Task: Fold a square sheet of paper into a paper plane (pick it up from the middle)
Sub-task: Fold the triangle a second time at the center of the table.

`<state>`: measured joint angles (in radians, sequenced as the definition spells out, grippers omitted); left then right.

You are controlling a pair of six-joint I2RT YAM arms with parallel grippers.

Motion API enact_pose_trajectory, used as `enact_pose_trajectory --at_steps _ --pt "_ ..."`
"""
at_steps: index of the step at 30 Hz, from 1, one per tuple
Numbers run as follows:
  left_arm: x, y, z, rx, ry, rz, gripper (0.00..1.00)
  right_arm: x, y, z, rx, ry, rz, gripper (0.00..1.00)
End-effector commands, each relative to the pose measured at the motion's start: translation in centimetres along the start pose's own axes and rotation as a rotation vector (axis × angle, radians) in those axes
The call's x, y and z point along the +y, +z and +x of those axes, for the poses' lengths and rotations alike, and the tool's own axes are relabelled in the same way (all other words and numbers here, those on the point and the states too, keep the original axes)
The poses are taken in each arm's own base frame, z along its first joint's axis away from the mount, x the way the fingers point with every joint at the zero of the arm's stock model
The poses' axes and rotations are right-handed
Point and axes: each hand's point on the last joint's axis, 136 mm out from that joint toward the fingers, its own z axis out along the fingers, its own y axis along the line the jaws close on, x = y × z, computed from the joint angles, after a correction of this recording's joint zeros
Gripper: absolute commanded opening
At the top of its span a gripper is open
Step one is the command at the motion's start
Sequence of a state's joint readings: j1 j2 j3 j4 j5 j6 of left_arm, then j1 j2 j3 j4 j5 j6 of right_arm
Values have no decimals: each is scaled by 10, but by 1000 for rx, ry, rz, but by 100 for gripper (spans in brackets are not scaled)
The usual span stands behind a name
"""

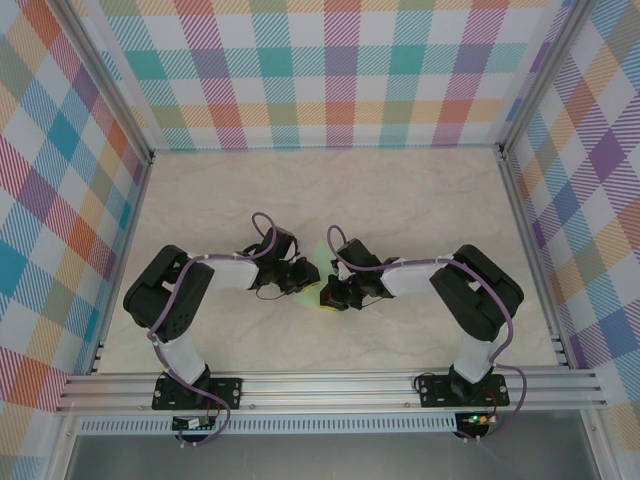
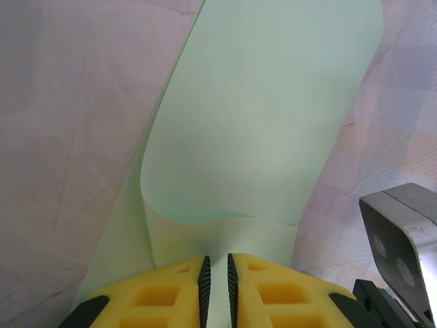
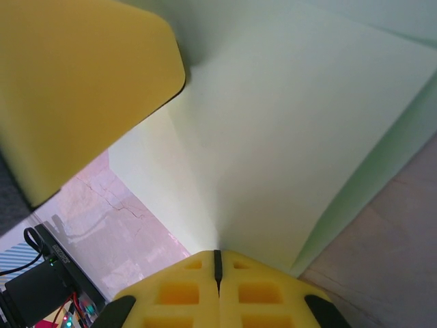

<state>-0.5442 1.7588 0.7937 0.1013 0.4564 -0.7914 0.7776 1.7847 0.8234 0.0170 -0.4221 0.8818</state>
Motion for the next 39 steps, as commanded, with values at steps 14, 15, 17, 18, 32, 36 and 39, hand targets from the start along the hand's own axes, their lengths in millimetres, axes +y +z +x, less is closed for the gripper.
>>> enact_pose_trajectory --at_steps 14,15,17,18,32,36,39 --pt "42 -17 -52 -140 -67 -182 18 -36 1 24 80 65 106 1" --pt "40 -19 -53 -142 -65 -178 18 -35 1 24 82 64 103 1" --pt "35 -24 -57 -152 -59 -169 18 -34 1 24 86 58 100 2" --pt "32 -27 -59 -157 -57 -161 19 -33 1 24 86 56 98 2" --pt "-33 -52 -26 -103 49 41 20 -23 -4 26 118 -5 78 2" --pt "-34 -34 -10 -36 48 78 19 -23 -7 27 113 -12 84 2" --pt "-31 -22 -3 -10 43 77 19 -22 -9 26 109 -14 83 3"
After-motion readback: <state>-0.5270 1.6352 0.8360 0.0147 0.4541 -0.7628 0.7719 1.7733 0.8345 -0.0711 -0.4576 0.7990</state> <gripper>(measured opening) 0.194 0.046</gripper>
